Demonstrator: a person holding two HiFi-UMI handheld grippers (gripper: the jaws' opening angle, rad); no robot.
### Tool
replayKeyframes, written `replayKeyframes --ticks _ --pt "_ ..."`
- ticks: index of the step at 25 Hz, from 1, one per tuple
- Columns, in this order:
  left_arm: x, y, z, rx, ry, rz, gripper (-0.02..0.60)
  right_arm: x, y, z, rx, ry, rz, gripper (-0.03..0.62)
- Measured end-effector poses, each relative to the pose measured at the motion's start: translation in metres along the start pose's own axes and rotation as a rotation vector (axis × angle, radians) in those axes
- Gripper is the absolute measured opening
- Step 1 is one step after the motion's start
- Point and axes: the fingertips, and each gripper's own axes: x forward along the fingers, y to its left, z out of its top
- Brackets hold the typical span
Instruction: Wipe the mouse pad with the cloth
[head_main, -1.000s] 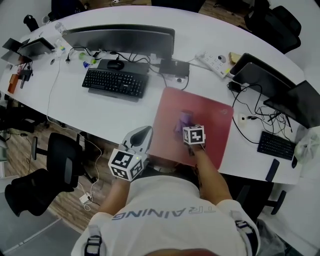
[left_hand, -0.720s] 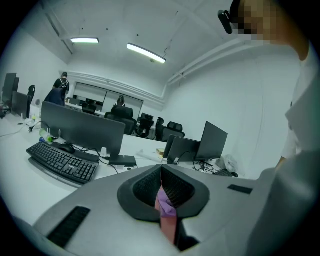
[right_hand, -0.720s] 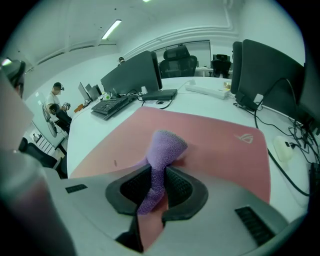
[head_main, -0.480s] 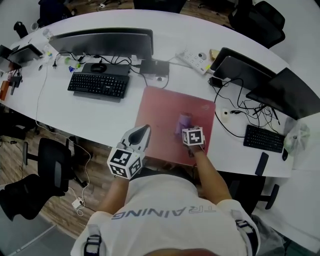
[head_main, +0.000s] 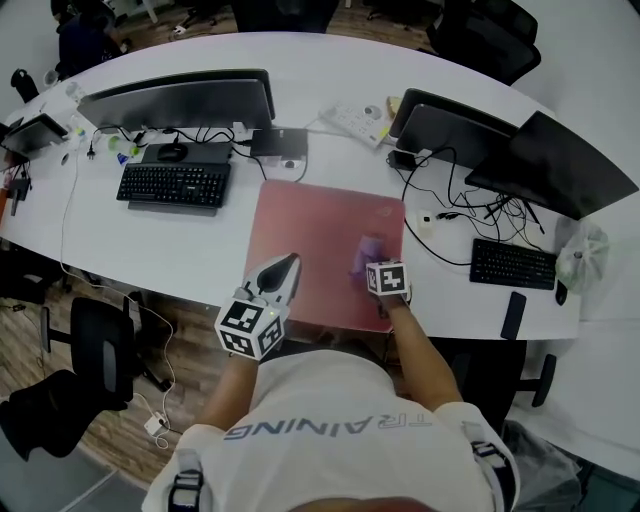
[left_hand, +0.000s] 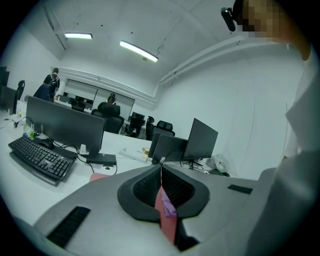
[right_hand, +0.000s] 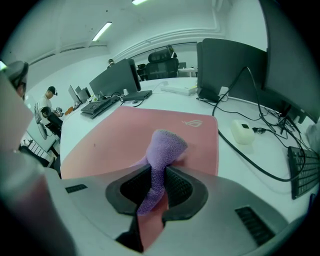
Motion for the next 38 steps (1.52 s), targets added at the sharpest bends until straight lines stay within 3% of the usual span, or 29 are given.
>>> replayKeyframes --ticks 7,17,21,29,38 --pt "0.007 -0.012 -0.003 0.008 0.017 -0.031 0.032 -0.021 -0.04 -0.022 0.027 0.014 -0.042 0.092" --pt "-0.005 -0.003 -0.018 -0.035 0.041 0.025 0.032 -0.041 -0.086 -0.041 0.058 0.012 -0.133 0.094" --pt "-0.014 -0.003 -0.019 -0.034 0.037 0.016 0.032 -0.061 -0.084 -0.034 0.086 -0.068 -0.161 0.094" --pt "-0.063 0.037 -0.008 -0.046 -0.003 0.024 0.032 -0.117 0.003 0.022 0.118 -0.308 -0.086 0.094" --pt "-0.149 0.103 -0.012 -0.037 -0.016 0.056 0.032 -0.122 0.153 0.07 0.07 -0.36 0.067 0.094"
